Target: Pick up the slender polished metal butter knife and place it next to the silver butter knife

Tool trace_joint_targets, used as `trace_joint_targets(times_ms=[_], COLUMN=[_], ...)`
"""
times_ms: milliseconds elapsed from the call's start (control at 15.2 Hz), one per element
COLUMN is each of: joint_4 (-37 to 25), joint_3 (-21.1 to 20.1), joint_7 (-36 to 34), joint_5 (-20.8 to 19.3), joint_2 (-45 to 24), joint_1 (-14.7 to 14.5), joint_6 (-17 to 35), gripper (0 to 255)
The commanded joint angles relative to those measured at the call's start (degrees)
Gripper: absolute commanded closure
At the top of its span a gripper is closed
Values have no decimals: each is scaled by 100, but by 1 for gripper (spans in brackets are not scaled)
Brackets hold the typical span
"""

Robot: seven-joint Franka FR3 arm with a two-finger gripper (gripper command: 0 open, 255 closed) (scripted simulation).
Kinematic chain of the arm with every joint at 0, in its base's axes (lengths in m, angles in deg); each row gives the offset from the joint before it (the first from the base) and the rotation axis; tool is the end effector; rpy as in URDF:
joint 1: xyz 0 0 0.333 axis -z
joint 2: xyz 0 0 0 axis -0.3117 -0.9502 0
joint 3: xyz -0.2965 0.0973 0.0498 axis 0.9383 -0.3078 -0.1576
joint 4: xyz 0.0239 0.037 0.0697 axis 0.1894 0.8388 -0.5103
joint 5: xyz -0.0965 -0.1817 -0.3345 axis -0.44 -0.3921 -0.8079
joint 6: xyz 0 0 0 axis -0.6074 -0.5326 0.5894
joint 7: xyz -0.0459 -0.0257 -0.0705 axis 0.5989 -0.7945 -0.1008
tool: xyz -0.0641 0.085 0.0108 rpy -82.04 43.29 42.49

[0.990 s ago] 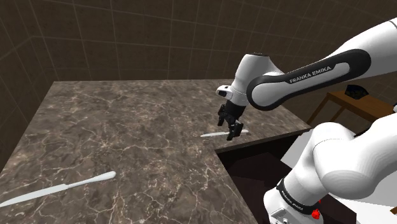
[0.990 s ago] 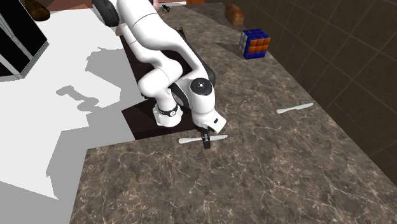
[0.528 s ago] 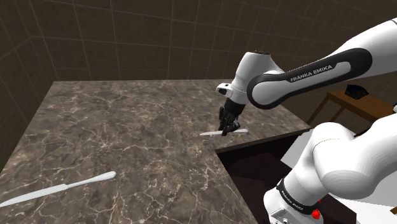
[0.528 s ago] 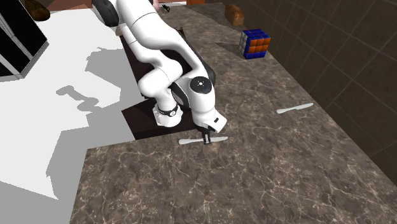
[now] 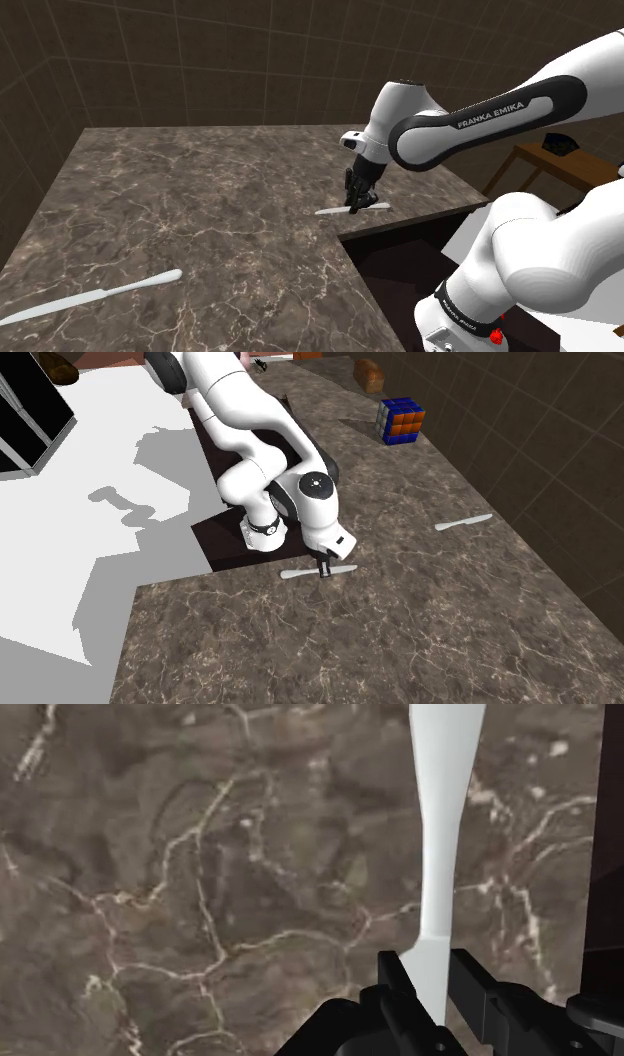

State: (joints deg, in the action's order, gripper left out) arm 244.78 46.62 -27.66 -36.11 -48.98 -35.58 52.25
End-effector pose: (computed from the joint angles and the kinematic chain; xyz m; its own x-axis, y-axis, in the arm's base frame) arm 0.3342 0.0222 0.3385 0.4510 0.8893 0.0760 0.8922 -0.4515 -0.0113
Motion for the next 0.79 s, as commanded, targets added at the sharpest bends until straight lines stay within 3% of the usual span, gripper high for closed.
trace_joint_targets(times_ms=[0, 726], joint_4=[-29, -552], joint_3=[-12, -168], joint_7=[-3, -87], joint_5=[-1, 33], joint_2=[67, 668], joint_1=[8, 31], joint_6=[-164, -1283], gripper=[255, 255])
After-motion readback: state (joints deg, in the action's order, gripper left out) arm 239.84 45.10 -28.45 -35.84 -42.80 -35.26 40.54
